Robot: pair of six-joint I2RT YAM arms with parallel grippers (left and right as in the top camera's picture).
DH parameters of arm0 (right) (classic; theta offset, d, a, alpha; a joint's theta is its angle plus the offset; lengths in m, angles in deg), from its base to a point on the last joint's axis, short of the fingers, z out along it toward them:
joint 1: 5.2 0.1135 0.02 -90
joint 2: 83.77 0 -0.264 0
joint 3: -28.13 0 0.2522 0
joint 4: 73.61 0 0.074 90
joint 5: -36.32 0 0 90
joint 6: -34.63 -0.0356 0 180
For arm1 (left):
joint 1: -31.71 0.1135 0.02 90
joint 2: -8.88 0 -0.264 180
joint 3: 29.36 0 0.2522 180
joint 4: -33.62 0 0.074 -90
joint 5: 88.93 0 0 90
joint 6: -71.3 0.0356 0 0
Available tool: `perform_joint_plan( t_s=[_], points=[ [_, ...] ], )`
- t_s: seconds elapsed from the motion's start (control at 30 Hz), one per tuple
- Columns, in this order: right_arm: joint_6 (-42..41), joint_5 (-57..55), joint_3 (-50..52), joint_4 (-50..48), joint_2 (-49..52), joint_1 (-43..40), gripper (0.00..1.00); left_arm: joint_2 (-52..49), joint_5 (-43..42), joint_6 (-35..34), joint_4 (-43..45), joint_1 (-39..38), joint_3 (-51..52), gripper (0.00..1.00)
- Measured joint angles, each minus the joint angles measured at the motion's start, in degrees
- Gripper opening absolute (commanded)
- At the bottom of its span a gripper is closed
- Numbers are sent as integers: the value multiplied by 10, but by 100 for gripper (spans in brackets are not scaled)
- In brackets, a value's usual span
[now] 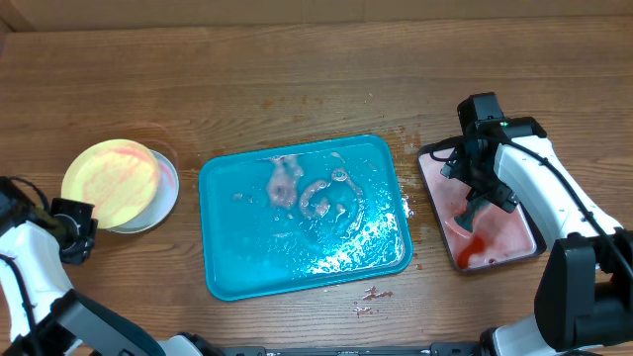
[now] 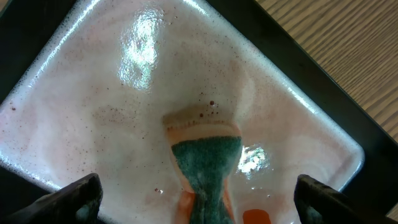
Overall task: Clean dirty plates on tray and stack at the side
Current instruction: 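Swing the yellow plate left and stack it on the plate pile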
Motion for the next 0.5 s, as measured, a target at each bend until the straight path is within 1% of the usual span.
perform_joint_plan(
  t_s=[0.43,0.47,0.5],
  points=[
    [0,0,0,0,0,0,100,-109,-5,15,17,-27,0,4],
    [0,0,0,0,0,0,100,-110,-5,15,19,-27,0,5],
    [0,0,0,0,0,0,100,-110,-5,15,22,-27,0,9]
  ],
)
